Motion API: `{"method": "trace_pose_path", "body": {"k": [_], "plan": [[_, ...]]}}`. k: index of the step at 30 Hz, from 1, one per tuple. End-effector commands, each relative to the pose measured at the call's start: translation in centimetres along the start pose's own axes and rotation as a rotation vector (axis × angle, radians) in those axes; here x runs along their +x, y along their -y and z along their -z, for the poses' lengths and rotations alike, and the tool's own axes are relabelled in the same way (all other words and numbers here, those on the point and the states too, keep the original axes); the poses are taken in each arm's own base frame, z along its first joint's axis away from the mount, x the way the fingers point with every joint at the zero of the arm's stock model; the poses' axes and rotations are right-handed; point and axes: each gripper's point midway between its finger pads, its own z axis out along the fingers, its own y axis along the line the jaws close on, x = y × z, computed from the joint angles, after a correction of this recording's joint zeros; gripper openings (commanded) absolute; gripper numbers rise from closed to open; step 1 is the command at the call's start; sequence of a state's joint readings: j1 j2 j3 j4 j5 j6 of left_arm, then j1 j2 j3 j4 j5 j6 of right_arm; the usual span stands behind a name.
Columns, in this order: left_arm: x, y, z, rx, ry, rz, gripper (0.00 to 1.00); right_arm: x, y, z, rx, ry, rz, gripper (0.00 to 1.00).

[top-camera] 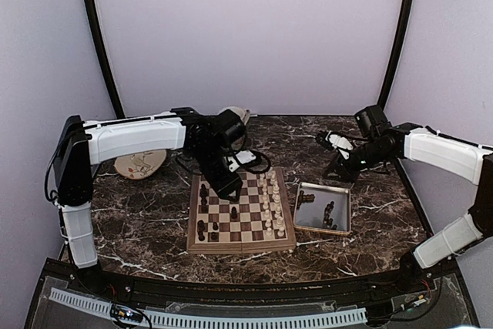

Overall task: Set up the chess pieces on the board
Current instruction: Pick up the bishop from the chessboard.

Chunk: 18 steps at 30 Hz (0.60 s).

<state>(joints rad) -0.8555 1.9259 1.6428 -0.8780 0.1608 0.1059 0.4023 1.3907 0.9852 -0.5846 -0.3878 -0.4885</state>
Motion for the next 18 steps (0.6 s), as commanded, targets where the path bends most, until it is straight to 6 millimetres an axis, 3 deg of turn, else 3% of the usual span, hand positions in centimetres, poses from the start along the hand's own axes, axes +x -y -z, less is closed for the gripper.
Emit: {"method": "trace_pose_path", "body": {"k": [1,11,18], "plan": [[1.6,1.3,-0.7,0.026,-0.113,-0.031,0.43,-2.6,0.7,1.0,0.016,0.127,0.033,0.29],[2.2,2.1,-2.7,0.041,-0.172,-0.043,0.38,-2.0,0.4,0.4,-0.008,0.109,0.032,0.29],[2.6,1.8,-3.1,0.025,-0.19,-0.045,0.28,-1.6,0.4,0.1,-0.013,0.096,0.03,0.29]]}}
